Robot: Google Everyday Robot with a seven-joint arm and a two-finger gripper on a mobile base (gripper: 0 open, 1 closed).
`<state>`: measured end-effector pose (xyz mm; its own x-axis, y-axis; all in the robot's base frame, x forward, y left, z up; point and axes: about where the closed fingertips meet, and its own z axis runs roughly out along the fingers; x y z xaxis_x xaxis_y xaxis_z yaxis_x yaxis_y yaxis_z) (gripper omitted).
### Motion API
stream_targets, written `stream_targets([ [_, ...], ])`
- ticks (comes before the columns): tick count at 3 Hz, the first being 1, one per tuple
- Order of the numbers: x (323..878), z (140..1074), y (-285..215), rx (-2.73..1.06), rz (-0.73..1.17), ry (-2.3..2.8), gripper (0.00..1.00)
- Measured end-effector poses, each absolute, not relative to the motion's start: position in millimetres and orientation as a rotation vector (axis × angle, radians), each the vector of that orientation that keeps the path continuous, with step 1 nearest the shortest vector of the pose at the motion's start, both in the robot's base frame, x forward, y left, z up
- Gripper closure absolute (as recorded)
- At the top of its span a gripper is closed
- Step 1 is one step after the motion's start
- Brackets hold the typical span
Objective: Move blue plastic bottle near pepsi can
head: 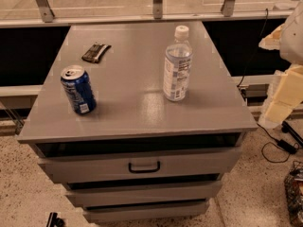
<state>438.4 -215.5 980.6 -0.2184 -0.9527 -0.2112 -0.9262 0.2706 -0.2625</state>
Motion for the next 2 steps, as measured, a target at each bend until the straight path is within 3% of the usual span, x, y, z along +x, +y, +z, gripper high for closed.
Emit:
stream_targets([
  [2, 456.3, 996.6, -212.4, -1.696, -0.114, 2.171, 0.00],
])
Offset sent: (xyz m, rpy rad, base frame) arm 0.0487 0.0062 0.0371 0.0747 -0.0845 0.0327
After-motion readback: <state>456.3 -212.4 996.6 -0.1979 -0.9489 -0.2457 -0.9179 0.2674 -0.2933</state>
